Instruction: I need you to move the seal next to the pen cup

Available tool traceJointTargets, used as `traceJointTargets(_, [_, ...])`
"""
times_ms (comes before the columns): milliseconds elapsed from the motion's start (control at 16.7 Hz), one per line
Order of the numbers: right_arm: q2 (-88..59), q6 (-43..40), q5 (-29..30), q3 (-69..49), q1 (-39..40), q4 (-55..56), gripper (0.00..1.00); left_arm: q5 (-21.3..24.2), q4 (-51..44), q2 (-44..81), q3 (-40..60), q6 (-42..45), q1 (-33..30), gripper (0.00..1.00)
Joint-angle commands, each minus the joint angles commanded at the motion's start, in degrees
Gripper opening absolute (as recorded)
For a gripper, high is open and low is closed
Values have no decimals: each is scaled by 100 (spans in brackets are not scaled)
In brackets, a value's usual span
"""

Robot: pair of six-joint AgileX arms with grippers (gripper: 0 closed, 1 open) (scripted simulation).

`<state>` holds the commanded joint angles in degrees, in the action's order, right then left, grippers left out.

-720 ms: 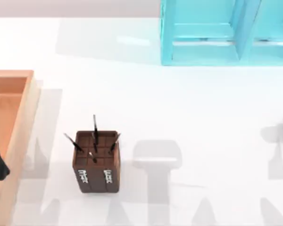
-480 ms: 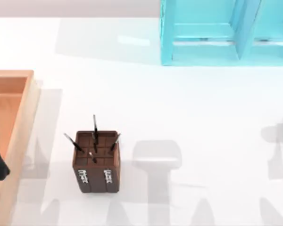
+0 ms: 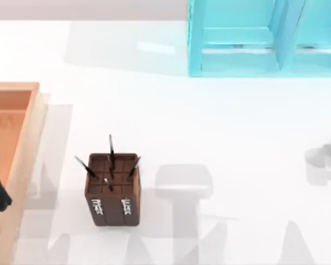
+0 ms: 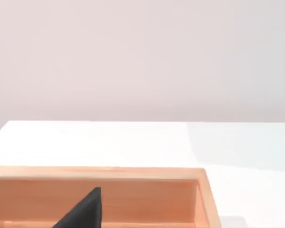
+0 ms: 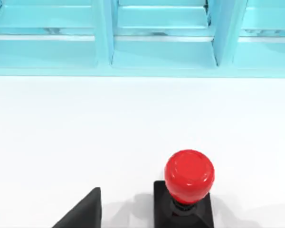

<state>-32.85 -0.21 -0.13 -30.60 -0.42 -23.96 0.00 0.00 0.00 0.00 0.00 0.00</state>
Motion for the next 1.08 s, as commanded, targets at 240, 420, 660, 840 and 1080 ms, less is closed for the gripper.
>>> traceJointTargets(240, [-2516,-24,21,-2003,-48,-1621,100,0,0,0,0,0,0,100])
traceJointTargets(420, [-4222,-41,31,-3386,-75,-2803,100,0,0,0,0,0,0,100])
traceJointTargets(660, [-6062,-53,32,-5030,-103,-4111,100,0,0,0,0,0,0,100])
traceJointTargets(840, [-7107,-58,26,-6003,-119,-4802,100,0,0,0,0,0,0,100])
traceJointTargets(1080, [-7766,-61,19,-6667,-130,-5259,100,0,0,0,0,0,0,100])
